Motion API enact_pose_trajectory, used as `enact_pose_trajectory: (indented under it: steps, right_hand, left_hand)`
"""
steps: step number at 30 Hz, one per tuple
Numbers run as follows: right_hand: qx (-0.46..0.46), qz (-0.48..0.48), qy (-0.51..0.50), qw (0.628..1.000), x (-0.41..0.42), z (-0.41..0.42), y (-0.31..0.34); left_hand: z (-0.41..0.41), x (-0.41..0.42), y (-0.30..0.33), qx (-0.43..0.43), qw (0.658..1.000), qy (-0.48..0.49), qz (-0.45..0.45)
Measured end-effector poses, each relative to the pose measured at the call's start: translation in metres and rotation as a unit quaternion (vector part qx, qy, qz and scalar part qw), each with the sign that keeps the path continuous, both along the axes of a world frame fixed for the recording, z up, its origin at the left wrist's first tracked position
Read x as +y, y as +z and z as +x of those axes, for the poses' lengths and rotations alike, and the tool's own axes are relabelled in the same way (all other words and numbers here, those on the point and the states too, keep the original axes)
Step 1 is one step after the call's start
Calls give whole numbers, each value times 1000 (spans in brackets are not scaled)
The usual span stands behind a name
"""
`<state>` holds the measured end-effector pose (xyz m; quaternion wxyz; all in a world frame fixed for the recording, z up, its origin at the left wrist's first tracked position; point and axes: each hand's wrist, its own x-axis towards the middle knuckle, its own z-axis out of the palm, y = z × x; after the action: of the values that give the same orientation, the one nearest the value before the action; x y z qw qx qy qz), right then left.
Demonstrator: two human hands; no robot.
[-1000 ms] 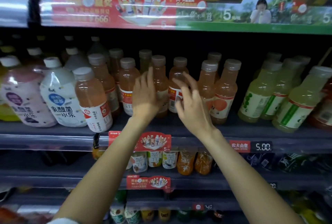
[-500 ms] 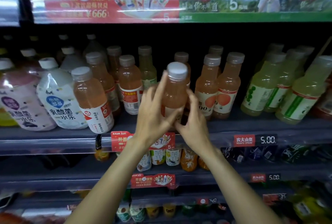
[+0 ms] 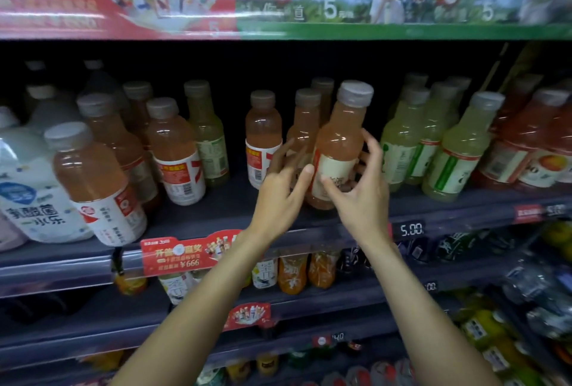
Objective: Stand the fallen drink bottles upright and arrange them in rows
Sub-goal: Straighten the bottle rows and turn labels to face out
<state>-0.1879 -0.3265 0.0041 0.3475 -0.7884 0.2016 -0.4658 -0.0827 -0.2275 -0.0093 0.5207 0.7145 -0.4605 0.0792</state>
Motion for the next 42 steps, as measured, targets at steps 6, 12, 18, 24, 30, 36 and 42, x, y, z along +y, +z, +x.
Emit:
enact_pose_trajectory:
  steps: [6,12,18,24,30,36,42]
  right_hand:
    - [67,-86,-65,992,9,26,-22]
    - [93,-188,-137,968,14,25,-22]
    - [48,-270,22,962,46,63,4]
    - [224,-230,-47,946,52,121,41]
    - [219,-191,-66,954,55,120,44]
    - [149,-221,91,959,87,104,35]
    - [123,-97,181,971,108,111,43]
  left_hand:
    - [9,-4,0,52,998,1,19]
    - [24,27,-2,34,996,83,14]
    - [35,78,-2,-108,961,254,20]
    - [65,104,1,-186,911,366,49]
    - [72,115,-2,-197,918,339,52]
    - [52,141,9,-167,939,301,-15]
    - [43,185,11,-217,895,386,-53]
